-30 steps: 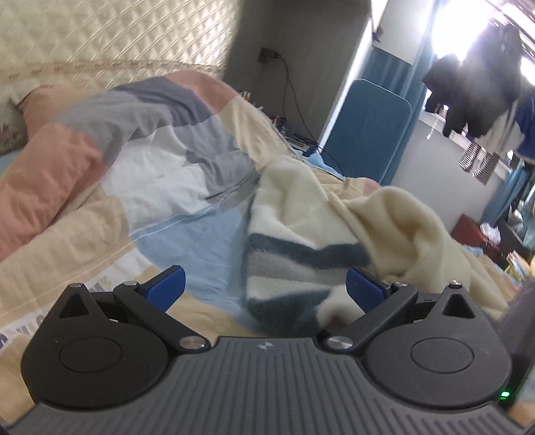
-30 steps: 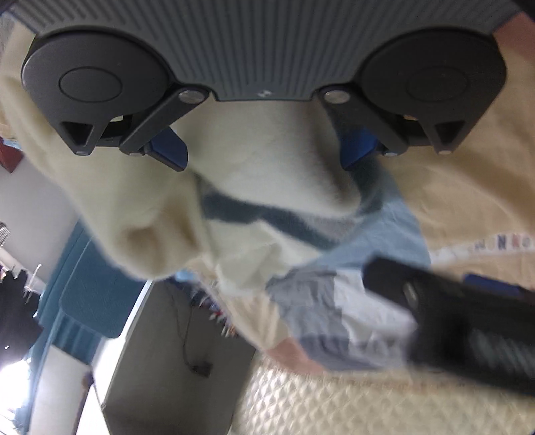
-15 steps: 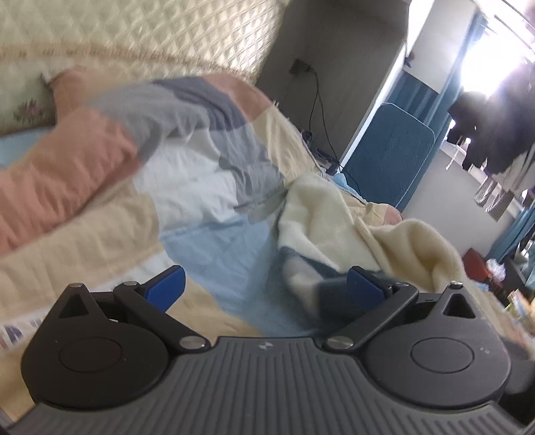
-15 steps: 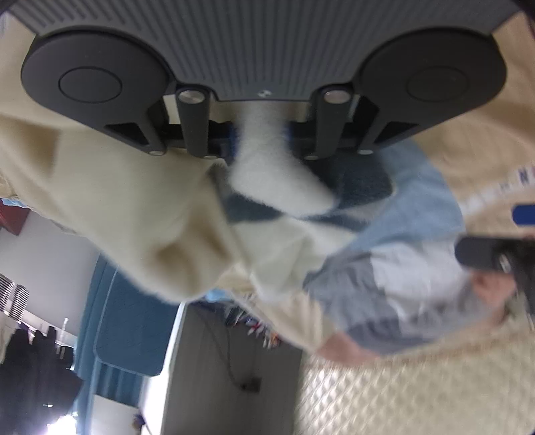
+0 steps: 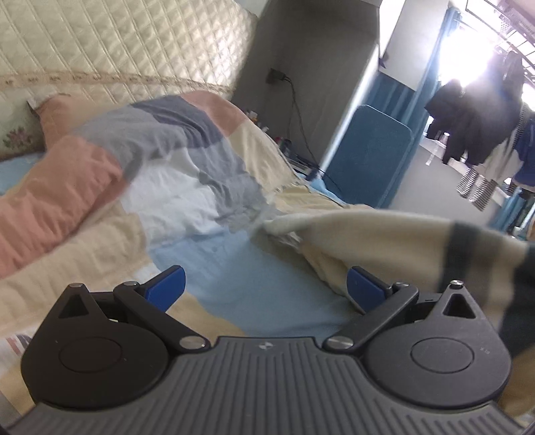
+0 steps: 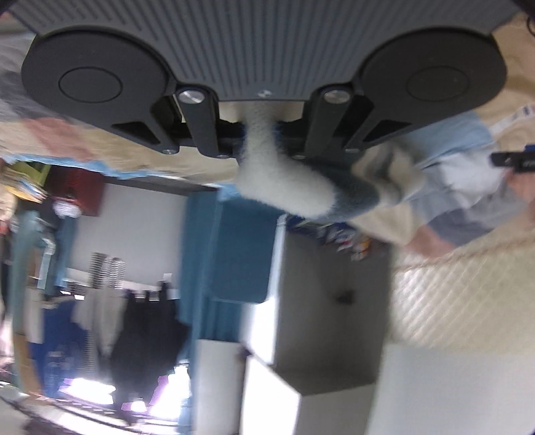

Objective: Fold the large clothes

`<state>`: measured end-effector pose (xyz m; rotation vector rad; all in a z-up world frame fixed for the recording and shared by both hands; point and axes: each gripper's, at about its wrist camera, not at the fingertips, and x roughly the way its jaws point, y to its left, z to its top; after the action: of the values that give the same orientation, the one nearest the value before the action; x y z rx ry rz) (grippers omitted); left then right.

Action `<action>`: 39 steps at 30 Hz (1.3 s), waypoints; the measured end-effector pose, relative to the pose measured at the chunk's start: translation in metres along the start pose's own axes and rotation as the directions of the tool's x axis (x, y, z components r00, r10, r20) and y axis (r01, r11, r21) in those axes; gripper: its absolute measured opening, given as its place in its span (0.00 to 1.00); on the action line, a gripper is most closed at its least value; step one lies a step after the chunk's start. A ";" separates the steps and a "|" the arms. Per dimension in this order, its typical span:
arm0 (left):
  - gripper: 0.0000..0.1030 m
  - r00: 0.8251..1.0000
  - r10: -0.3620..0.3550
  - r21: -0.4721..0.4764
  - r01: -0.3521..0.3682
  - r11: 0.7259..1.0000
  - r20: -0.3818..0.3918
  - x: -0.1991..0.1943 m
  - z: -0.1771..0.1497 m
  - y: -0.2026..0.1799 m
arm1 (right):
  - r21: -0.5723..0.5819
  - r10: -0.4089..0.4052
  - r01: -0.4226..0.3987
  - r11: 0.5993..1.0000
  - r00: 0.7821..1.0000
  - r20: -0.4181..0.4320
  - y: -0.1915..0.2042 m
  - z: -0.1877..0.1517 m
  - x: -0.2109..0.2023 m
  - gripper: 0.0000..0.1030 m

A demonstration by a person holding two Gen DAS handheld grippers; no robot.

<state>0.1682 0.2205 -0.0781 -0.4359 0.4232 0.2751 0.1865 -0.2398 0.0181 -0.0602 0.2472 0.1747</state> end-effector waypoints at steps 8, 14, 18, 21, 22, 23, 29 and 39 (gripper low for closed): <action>1.00 0.999 -0.032 0.139 0.036 0.990 -0.034 -0.008 -0.023 -0.038 | 0.207 -0.194 0.189 0.960 0.981 0.004 -0.081 0.000 -0.004 0.14; 1.00 0.994 -0.076 0.189 0.089 0.978 -0.076 -0.003 -0.038 -0.056 | 0.358 -0.337 0.344 0.868 0.938 -0.083 -0.150 -0.028 0.017 0.14; 1.00 0.987 -0.106 0.167 0.125 0.978 -0.120 0.010 -0.047 -0.061 | 0.253 -0.379 0.421 0.871 0.904 -0.197 -0.166 -0.063 0.049 0.14; 1.00 0.980 -0.125 0.154 0.149 0.977 -0.157 0.019 -0.054 -0.064 | 0.163 -0.386 0.449 0.878 0.868 -0.311 -0.170 -0.101 0.080 0.15; 1.00 0.978 -0.128 0.159 0.154 0.975 -0.166 0.022 -0.057 -0.066 | 0.163 -0.363 0.445 0.881 0.856 -0.369 -0.173 -0.113 0.090 0.15; 1.00 0.977 -0.129 0.164 0.158 0.974 -0.171 0.024 -0.059 -0.067 | 0.166 -0.353 0.448 0.878 0.842 -0.408 -0.172 -0.122 0.098 0.16; 1.00 0.970 -0.155 0.190 0.191 0.963 -0.186 0.028 -0.066 -0.074 | 0.197 -0.355 0.462 0.865 0.839 -0.412 -0.164 -0.118 0.103 0.17; 1.00 0.947 -0.248 0.138 0.279 0.950 -0.204 0.023 -0.073 -0.083 | 0.535 -0.188 0.407 0.741 0.890 -0.416 -0.188 -0.094 0.028 0.73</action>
<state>0.1923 0.1180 -0.1191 -0.3508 0.5586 -0.0630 0.2245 -0.4276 -0.0732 0.5270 0.6271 -0.2579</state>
